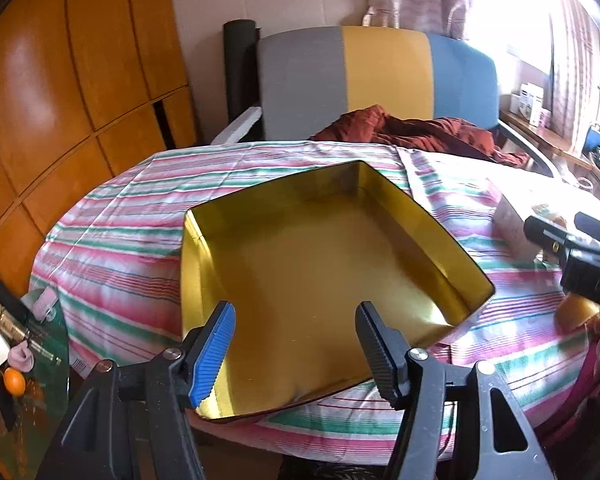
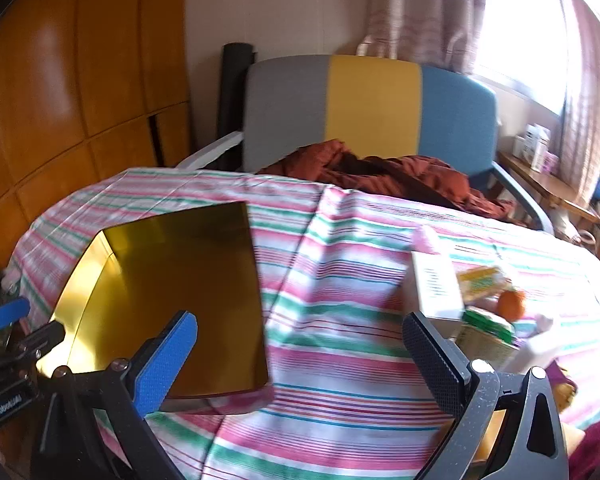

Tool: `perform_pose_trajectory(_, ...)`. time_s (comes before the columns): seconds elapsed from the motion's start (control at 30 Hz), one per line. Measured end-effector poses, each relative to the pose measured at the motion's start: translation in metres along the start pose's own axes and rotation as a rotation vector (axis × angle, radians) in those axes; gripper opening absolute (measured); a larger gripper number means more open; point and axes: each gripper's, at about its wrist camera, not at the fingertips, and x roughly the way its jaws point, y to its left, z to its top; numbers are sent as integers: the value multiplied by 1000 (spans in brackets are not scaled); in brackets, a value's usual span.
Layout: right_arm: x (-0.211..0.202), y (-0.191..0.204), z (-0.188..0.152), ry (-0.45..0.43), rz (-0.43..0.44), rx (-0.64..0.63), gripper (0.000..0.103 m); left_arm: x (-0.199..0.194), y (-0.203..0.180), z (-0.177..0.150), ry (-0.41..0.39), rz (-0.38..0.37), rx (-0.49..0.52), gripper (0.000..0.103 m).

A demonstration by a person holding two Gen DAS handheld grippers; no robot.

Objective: Organize objects
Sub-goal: 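Move both grippers toward the yellow sponges and white eraser block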

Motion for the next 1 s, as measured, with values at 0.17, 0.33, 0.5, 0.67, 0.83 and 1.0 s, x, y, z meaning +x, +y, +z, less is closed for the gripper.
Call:
perform_pose_trajectory(0.17, -8, -33, 3, -12, -50, 48, 103, 2, -13, 6, -5, -67, 33, 69)
perform_pose_trajectory(0.33, -20, -77, 6, -23, -135, 122, 103, 6, -32, 10, 15, -156, 58, 77)
perform_pose_trajectory(0.5, -40, -133, 1, -22, -238, 203, 103, 15, -52, 13, 57, -242, 82, 77)
perform_pose_trajectory(0.67, -63, -190, -9, 0, -342, 283, 103, 26, -80, 16, 118, -350, 125, 77)
perform_pose_trajectory(0.83, -85, -234, -19, 18, -411, 350, 103, 28, -128, 20, 144, -489, 237, 75)
perform_pose_trajectory(1.0, -105, -260, -28, 32, -453, 408, 103, 24, -186, 18, 177, -689, 358, 75)
